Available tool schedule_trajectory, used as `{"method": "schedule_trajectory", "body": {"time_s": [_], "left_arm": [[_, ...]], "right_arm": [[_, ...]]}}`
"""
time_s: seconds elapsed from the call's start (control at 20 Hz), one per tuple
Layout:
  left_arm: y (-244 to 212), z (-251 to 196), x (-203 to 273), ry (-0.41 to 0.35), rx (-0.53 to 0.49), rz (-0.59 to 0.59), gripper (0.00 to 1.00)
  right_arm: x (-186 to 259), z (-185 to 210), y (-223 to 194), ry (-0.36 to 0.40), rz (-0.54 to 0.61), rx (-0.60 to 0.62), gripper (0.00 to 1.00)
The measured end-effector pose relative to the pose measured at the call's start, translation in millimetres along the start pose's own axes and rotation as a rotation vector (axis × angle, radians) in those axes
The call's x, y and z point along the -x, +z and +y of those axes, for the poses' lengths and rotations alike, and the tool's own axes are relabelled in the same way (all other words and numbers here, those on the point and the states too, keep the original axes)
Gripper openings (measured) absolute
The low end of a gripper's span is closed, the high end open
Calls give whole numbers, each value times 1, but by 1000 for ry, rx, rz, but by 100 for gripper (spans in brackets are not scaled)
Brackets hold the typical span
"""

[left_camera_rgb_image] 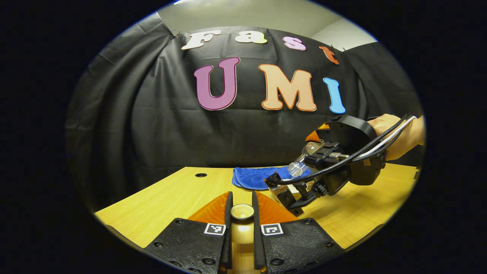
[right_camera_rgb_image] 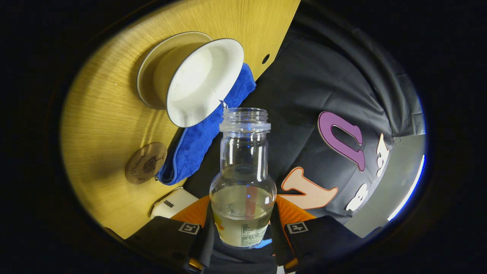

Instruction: Open the teacup lid with one hand, grasp the water bottle and pour water into the teacup with the other hand; after pouring, place the water bottle on the coaster and then close the teacup lid.

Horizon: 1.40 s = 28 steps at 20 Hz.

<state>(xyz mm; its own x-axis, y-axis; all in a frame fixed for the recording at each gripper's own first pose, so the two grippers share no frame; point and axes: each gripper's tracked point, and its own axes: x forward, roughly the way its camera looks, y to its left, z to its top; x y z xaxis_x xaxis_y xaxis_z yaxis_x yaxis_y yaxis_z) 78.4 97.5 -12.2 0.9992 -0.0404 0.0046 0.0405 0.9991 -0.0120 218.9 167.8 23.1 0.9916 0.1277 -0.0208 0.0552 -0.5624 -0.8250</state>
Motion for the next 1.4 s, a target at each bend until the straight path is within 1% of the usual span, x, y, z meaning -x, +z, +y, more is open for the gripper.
{"method": "schedule_trajectory", "body": {"time_s": [0.35, 0.45, 0.55, 0.7, 0.75, 0.9, 1.0, 1.05, 1.15, 1.25, 1.3, 1.35, 1.4], "left_arm": [[0, 0, 0, 0, 0, 0, 19], [1, 0, 0, -1, 0, -1, 19], [0, 1, 0, -1, -1, -2, 19], [0, 1, -1, 6, -1, 0, 19], [0, 1, -1, 7, 0, -2, 19], [1, 1, 0, 9, 0, -1, 19], [0, 1, -1, 10, 0, -1, 19], [1, 1, 0, 10, 1, 0, 19], [1, 1, 0, 10, 1, 0, 19], [1, 1, -1, 11, 1, 0, 19], [1, 1, -1, 11, 1, 0, 19], [1, 1, -1, 11, 1, 1, 19], [1, 1, -1, 11, 1, 0, 19]], "right_arm": [[-1, -2, 1, 2, -1, 14, 67], [-2, 1, 1, 11, -5, -5, 67], [-1, 11, 3, 54, -8, -67, 67], [2, 22, 9, 114, -28, -198, 68], [3, 22, 10, 129, -33, -244, 67], [2, 28, 13, 199, -48, -418, 69], [-1, 41, 14, 280, -47, -570, 68], [-2, 45, 13, 298, -40, -632, 68], [-9, 46, 7, 308, -38, -761, 67], [-14, 49, 9, 352, -47, -991, 66], [-16, 50, 9, 363, -49, -1117, 68], [-23, 46, 1, 360, -54, -1234, 66], [-28, 45, -5, 350, -51, -1344, 66]]}}
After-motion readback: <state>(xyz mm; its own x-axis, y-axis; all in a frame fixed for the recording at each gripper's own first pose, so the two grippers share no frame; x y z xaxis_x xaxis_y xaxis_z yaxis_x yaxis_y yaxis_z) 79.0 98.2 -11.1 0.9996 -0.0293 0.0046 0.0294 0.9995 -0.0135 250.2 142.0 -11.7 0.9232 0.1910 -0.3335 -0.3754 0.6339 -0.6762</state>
